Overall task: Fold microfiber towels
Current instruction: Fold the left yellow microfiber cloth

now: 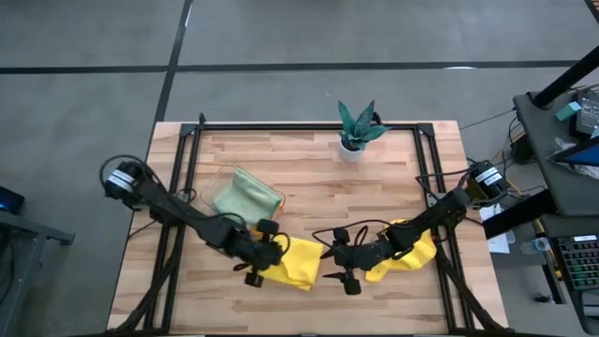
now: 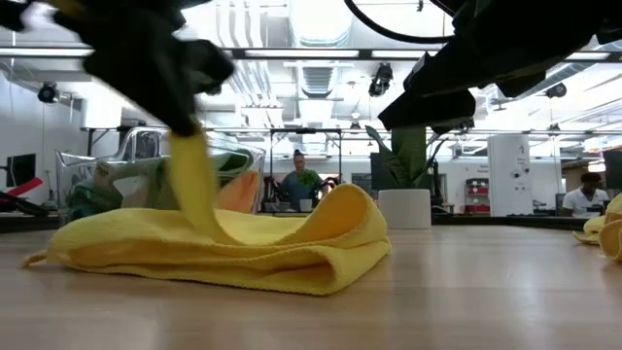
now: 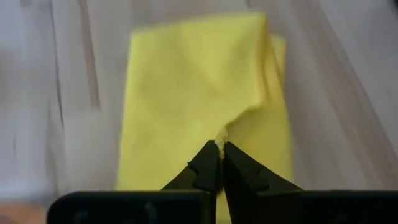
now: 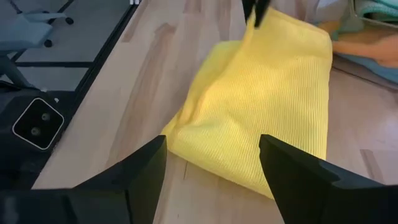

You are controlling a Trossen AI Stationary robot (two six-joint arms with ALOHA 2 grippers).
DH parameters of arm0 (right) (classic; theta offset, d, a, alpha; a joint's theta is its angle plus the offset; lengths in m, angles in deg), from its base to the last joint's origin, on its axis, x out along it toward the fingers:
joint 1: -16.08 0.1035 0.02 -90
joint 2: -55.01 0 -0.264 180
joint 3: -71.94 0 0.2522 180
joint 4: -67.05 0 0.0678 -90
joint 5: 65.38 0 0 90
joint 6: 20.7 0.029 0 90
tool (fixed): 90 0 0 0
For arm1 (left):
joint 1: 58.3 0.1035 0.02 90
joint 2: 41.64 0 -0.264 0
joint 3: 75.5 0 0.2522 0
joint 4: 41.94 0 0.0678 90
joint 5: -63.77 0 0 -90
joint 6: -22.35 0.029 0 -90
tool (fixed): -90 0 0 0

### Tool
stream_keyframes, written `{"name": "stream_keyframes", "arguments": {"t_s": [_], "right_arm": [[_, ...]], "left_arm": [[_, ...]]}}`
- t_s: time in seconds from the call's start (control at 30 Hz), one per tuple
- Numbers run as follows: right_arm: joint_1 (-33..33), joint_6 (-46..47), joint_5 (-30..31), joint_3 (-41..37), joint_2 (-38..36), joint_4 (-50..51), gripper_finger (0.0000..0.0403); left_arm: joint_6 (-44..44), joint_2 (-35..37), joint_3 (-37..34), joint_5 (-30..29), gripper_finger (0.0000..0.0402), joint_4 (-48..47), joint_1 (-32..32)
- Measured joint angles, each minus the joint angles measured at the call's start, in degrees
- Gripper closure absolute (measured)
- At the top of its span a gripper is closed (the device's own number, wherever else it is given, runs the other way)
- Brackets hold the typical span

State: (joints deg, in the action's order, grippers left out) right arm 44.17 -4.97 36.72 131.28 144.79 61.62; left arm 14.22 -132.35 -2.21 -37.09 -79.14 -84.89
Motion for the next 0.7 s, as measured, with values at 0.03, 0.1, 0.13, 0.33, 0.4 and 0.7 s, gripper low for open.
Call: {"name": "stream_keyframes", "arguments": {"t_s": [0.03, 0.1, 0.13, 0.33, 0.4, 0.7], "right_arm": [[0.0, 0.0, 0.0, 0.0, 0.0, -0.2, 0.0158], [0.0, 0.2, 0.0, 0.0, 0.0, -0.7, 0.0158], [0.0, 0.3, 0.0, 0.0, 0.0, -0.9, 0.0158], [0.0, 1.5, 0.1, 0.6, 0.0, -1.3, 0.0158], [0.0, 2.2, 0.1, 0.8, 0.0, -1.3, 0.0158], [0.0, 2.9, 3.3, 3.0, 3.8, -1.3, 0.0158]], "left_arm": [[-1.1, 0.7, -0.2, 0.2, 0.04, -1.9, -0.7], [-2.0, 1.3, -0.7, 1.1, 0.04, -3.7, -2.1], [-2.1, 1.3, -0.9, 1.7, 0.04, -3.9, -2.8], [-2.3, -0.1, -1.4, 4.1, 0.0397, -4.7, -5.7], [-3.5, -0.8, -1.6, 4.4, 0.0388, -4.5, -6.2], [-9.4, -2.0, -1.8, 5.0, 0.0299, -7.8, -8.5]]}}
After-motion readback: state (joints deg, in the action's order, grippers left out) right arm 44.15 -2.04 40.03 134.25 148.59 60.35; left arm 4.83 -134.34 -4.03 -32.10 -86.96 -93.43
